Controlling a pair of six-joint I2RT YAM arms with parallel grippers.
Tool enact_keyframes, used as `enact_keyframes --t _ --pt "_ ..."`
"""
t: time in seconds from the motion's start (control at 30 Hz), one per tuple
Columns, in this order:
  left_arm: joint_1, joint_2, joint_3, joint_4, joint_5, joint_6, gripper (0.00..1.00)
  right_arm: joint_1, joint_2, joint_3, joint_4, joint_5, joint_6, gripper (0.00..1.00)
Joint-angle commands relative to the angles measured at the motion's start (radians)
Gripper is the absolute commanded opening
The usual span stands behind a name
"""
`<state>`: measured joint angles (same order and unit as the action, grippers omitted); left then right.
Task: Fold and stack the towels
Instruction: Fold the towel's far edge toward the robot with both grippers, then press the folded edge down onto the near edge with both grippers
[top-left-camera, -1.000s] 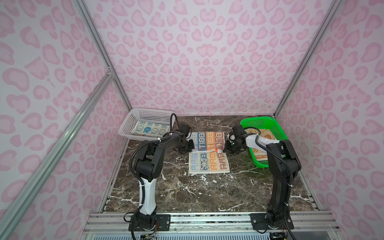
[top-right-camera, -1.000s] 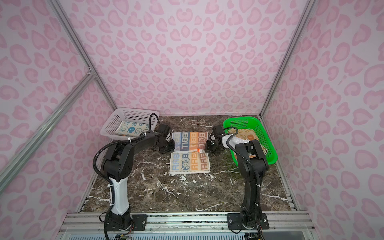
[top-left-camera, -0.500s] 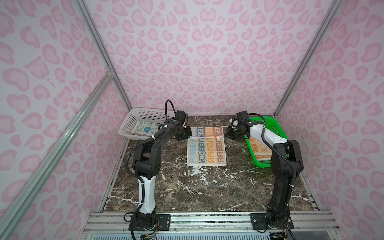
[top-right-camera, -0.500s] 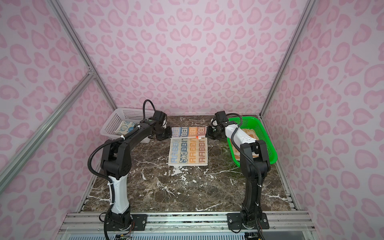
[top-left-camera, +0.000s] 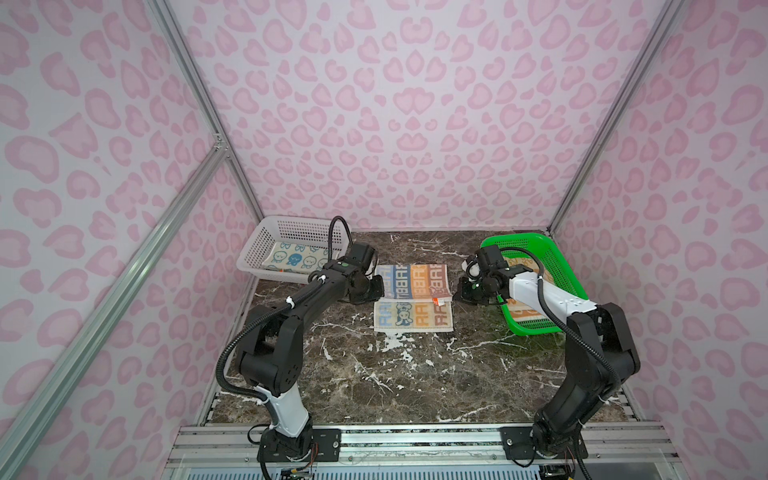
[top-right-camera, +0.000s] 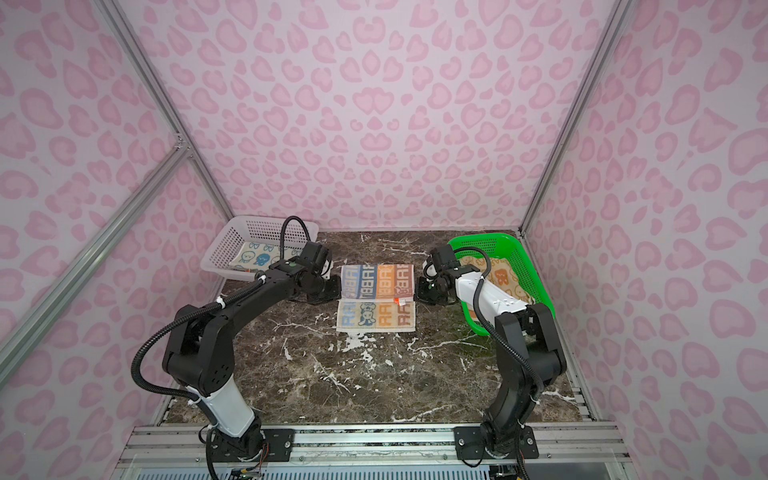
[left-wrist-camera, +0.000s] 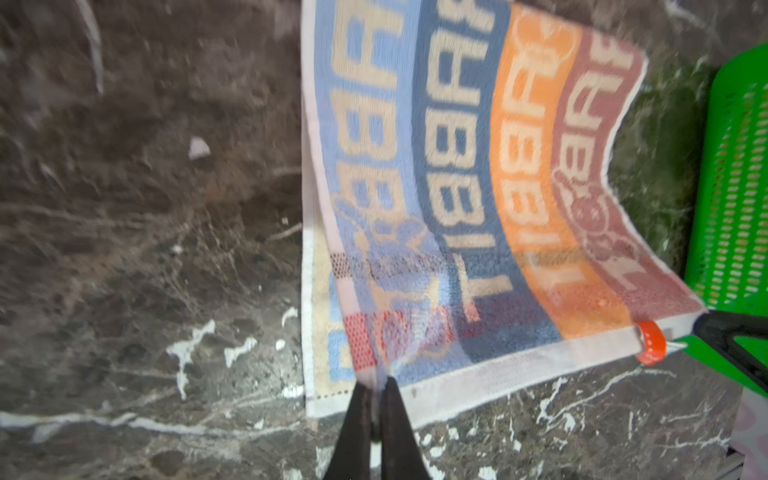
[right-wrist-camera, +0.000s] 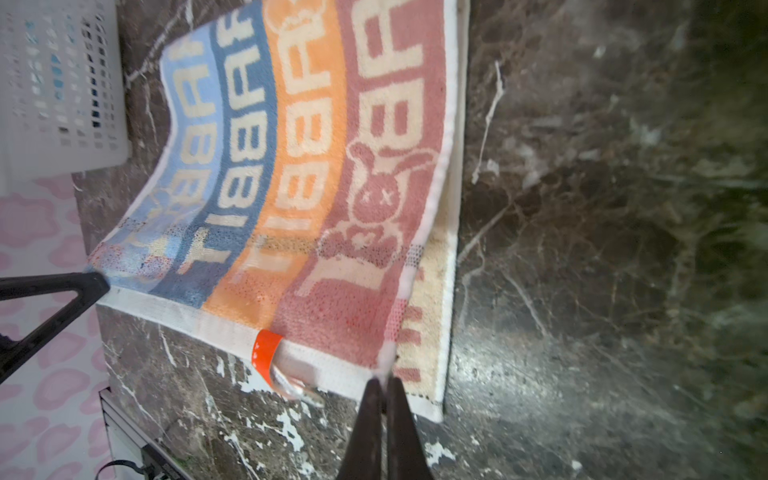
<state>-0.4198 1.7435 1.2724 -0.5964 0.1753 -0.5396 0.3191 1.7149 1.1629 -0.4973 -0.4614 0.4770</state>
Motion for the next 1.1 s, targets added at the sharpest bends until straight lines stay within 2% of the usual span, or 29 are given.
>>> enact_keyframes --t 0.0,0.23,0.53,0.83,1.07 --pt "-0.016 -0.03 -0.093 0.079 -0.009 -0.042 0.03 0.016 -0.006 -0.079 0.056 0.033 0.006 0.0" --pt "-0.028 0.045 -0.162 0.126 -0.01 -0.057 0.03 0.035 0.05 -0.16 0.158 0.011 0.041 0.0" --pt "-0.008 0.161 -0.041 0.09 -0.032 -0.028 0.03 0.016 0.14 -0.076 0.155 -0.004 0.042 0.0" --pt "0.027 0.082 0.064 -0.001 -0.052 -0.002 0.03 0.004 0.031 0.014 0.02 0.035 -0.006 0.0" --pt "0.024 0.016 0.004 0.006 -0.047 -0.007 0.03 0.011 -0.014 -0.025 0.023 0.032 -0.003 0.0"
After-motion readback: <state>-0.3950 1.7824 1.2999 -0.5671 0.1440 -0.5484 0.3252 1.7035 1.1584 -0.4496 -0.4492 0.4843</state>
